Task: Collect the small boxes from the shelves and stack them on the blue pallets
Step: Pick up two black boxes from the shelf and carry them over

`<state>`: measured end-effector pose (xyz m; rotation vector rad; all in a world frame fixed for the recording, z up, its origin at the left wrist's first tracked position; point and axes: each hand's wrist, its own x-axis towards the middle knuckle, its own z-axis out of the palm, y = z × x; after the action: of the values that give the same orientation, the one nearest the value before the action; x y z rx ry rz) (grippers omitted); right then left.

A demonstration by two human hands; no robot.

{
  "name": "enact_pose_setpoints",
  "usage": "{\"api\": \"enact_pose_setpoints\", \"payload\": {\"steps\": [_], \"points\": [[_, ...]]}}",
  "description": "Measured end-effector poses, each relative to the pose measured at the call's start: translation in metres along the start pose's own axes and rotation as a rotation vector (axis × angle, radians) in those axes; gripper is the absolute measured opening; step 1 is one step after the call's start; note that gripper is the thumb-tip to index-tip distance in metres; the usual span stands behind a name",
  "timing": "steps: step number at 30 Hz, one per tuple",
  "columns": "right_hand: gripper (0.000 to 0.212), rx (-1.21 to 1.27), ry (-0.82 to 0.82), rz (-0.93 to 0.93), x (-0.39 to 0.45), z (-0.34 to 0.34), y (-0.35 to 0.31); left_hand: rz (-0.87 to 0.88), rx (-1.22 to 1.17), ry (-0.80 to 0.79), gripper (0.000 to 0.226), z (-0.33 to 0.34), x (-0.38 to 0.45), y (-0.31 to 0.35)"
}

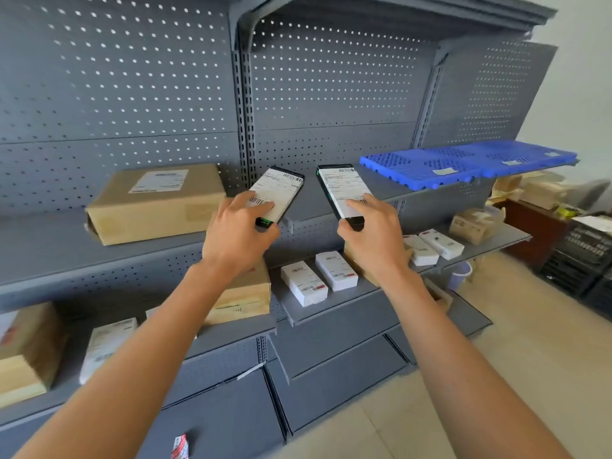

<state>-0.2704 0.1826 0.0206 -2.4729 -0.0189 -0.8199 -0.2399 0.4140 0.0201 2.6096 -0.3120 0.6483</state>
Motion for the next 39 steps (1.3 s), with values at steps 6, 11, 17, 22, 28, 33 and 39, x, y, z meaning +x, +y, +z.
{"api": "enact_pose_setpoints", "payload": {"steps": [6,11,17,22,28,33,39], "points": [[0.035,-0.041,0.033,0.130,-0.018,-0.056,0.070,0.111,-0.051,-0.071,0.047,0.050,0.007,0.080],[0.042,-0.106,0.067,0.216,-0.021,-0.087,0.124,0.200,-0.097,-0.113,0.047,0.090,0.023,0.134],[0.044,-0.168,0.073,0.310,-0.013,-0.106,0.184,0.289,-0.150,-0.157,0.048,0.141,0.049,0.182],[0.047,-0.238,0.080,0.343,0.018,-0.105,0.232,0.328,-0.182,-0.171,0.049,0.186,0.088,0.210],[0.047,-0.246,0.094,0.375,0.069,-0.102,0.274,0.361,-0.216,-0.160,0.048,0.227,0.150,0.236],[0.049,-0.256,0.111,0.388,0.101,-0.095,0.303,0.377,-0.218,-0.169,0.048,0.253,0.190,0.250],[0.050,-0.247,0.083,0.371,0.140,-0.089,0.340,0.360,-0.212,-0.163,0.049,0.276,0.230,0.265]]}}
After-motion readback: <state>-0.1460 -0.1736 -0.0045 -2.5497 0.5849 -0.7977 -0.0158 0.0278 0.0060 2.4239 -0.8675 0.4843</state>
